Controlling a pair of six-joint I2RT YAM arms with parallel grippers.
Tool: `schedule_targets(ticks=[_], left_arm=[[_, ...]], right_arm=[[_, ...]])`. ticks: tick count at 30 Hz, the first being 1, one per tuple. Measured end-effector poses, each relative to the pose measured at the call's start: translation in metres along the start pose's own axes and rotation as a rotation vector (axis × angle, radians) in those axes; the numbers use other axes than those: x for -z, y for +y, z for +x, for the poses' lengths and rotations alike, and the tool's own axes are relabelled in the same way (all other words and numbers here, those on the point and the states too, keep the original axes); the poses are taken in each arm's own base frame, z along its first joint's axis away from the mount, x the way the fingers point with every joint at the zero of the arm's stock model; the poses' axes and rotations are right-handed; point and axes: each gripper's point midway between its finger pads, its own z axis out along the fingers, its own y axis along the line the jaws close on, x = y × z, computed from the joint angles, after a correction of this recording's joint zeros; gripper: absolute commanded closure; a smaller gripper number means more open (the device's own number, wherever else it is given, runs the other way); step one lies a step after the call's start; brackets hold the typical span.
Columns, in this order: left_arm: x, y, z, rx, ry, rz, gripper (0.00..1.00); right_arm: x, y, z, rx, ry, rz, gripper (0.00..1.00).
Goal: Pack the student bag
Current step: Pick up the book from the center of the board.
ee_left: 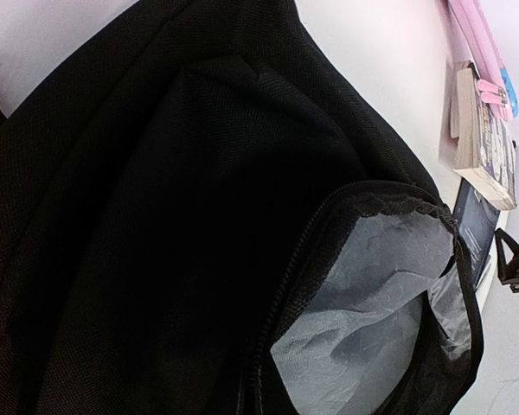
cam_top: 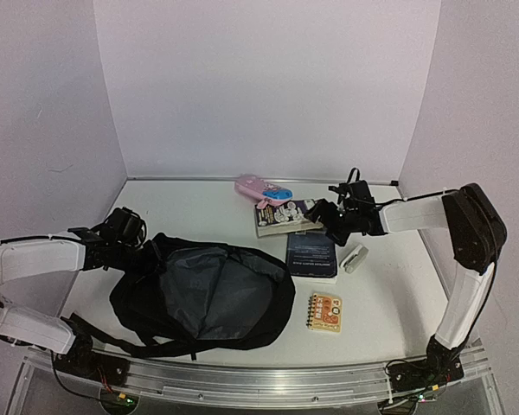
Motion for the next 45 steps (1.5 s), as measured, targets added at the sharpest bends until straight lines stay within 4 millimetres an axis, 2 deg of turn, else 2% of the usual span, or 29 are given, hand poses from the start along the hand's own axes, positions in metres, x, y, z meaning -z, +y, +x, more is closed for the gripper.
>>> schedule_targets(ticks=[6, 13, 15, 20, 21, 23, 27, 29, 31, 33, 36, 38, 41, 45], left_arm=[[0.003, 0.009, 0.004, 0.040, -0.011, 0.000, 1.00], [0.003, 0.010, 0.005, 0.045, -0.010, 0.003, 1.00], [0.002, 0.009, 0.005, 0.045, -0.010, 0.005, 1.00], [0.002, 0.010, 0.005, 0.044, -0.009, 0.004, 0.93], [0.002, 0.010, 0.005, 0.043, -0.008, 0.005, 0.90], [0.002, 0.010, 0.005, 0.041, -0.009, 0.004, 0.81], [0.004, 0.013, 0.006, 0.039, -0.015, 0.001, 0.68], [0.008, 0.013, 0.005, 0.033, -0.022, 0.003, 0.61], [0.014, 0.013, 0.004, 0.026, -0.035, 0.005, 0.53], [0.020, 0.012, 0.003, 0.023, -0.048, 0.010, 0.46], [0.026, 0.012, 0.001, 0.015, -0.062, 0.015, 0.23], [0.029, 0.012, 0.001, -0.004, -0.063, 0.016, 0.12], [0.033, 0.007, 0.001, -0.069, -0.058, 0.025, 0.05], [0.048, -0.018, -0.010, -0.191, -0.075, 0.068, 0.00]], right_arm=[[-0.027, -0.014, 0.008, -0.087, 0.013, -0.002, 0.16], [-0.047, -0.002, -0.004, -0.162, -0.025, -0.075, 0.24], [-0.051, 0.000, -0.007, -0.181, -0.032, -0.087, 0.31], [-0.061, -0.002, -0.007, -0.228, -0.039, -0.103, 0.61], [-0.062, -0.002, -0.006, -0.241, -0.039, -0.105, 0.68], [-0.063, -0.001, -0.008, -0.261, -0.046, -0.118, 0.77], [-0.061, 0.003, -0.011, -0.287, -0.066, -0.153, 0.89], [-0.055, 0.002, -0.011, -0.296, -0.075, -0.158, 0.94], [-0.044, -0.001, -0.010, -0.307, -0.083, -0.148, 0.99], [-0.029, -0.003, -0.009, -0.311, -0.096, -0.142, 1.00], [-0.004, -0.003, -0.012, -0.316, -0.127, -0.138, 1.00], [0.012, -0.001, -0.016, -0.316, -0.153, -0.144, 1.00], [0.038, 0.005, -0.022, -0.301, -0.192, -0.152, 1.00], [0.073, 0.019, -0.032, -0.218, -0.224, -0.163, 1.00]])
